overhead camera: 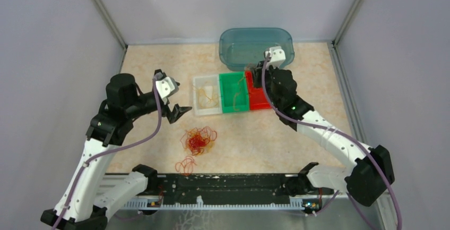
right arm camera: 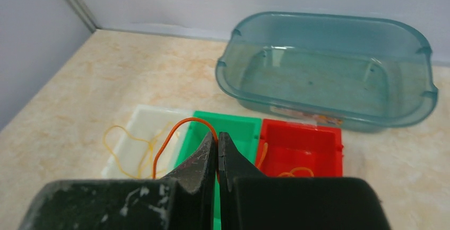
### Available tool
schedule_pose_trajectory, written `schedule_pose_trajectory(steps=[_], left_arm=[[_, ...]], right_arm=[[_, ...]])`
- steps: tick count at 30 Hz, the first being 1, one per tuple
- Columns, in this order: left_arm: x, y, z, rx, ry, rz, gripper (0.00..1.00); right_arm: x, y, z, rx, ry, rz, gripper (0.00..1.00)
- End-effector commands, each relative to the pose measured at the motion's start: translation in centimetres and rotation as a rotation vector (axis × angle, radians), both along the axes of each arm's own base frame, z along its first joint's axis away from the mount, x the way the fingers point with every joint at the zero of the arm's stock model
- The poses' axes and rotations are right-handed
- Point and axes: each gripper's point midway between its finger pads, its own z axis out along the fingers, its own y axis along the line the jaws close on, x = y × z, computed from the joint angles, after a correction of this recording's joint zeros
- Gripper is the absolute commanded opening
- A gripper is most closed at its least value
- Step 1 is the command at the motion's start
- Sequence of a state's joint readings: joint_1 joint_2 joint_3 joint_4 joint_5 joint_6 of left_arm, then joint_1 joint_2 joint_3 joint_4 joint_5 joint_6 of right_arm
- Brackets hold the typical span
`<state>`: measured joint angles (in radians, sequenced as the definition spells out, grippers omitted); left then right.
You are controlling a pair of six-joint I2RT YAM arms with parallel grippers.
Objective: Untangle the cables
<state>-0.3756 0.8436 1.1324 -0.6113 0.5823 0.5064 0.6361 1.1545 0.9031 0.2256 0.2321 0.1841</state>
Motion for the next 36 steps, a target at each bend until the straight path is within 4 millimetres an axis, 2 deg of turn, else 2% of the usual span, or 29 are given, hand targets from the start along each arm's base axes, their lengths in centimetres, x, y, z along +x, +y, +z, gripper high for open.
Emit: schedule_pose_trajectory(steps=[1,12,21,29,36], left_arm=[[-0.2,0.8,0.0,0.029,-0.001,0.034,0.99],[-0.4,0.8,0.0,0.02,-0.002,0.038,0.99],[-0.3,0.9,0.5,0.016,-0.017,0.042,0.99],[-0.3,1.0,0.9,0.012,-0.026,0.045,0.99],[-0.5,1.2,1.4,0.013,-0.041,0.05,0.99]], right_arm=[[1.8,-3.3,-1.1,-0.064,0.015,-0.168,0.0],[3.9,-7.2,-2.6,-0.069,0.063,-0.32,0.0],[4.9,-9.1,-4.3,-0.096,0.109,-0.403,0.0],[6.1,-8.3,-5.7,-0.104,0.144,-0.394,0.0],[7.8,-7.6,-8.3,-0.133,0.193,-0.408,0.0]])
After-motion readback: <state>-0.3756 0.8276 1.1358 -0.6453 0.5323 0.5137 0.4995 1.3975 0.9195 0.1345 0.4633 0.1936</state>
